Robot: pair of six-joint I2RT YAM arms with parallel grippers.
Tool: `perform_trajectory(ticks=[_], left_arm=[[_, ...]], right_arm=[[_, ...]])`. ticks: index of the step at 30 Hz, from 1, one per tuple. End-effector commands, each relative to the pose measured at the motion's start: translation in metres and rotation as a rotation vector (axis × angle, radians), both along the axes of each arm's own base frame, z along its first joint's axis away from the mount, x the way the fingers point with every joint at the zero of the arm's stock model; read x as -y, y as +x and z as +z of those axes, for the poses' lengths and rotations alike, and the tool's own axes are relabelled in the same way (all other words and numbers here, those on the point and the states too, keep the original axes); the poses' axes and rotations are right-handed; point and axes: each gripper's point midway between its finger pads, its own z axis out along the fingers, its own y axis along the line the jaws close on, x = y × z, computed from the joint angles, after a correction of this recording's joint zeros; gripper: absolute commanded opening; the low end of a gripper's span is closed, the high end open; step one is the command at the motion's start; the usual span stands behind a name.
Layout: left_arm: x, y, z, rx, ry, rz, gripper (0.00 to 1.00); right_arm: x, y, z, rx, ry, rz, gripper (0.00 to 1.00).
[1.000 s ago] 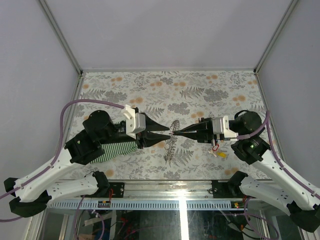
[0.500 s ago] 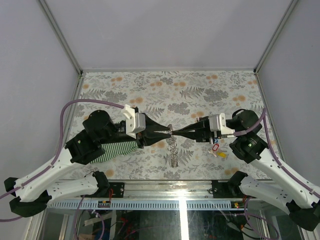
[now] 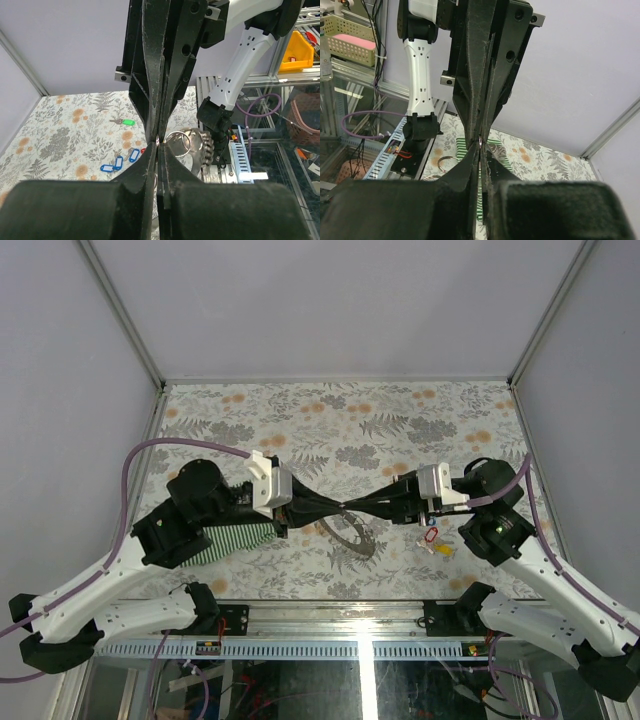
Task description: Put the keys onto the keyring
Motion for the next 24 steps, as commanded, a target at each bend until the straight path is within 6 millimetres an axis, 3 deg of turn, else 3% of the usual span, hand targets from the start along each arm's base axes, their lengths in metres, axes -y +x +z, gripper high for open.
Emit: perform_trajectory(ticks=[1,8,14,24], left_arm=[[-0.005,-0.007,0.032,0.070,-0.081,-0.017,0.00],[-0.015,-0.024,0.050,0.093,-0.152,-0.072,0.00],[-0.017,-0.037,0.060,0.096,-0.199,-0.131,0.00],[-0.014,-0.038,0.062,0.083,-0.216,-0.147,0.00]], right_arm=[[0.010,-0.014,0.034,0.080,0.087,0.017,0.09],[0.020,-0.024,0.037,0.069,0.113,0.012,0.22],[0.021,-0.028,0.039,0.043,0.135,0.031,0.24],[0.015,-0.027,0.040,0.005,0.147,0.070,0.29]])
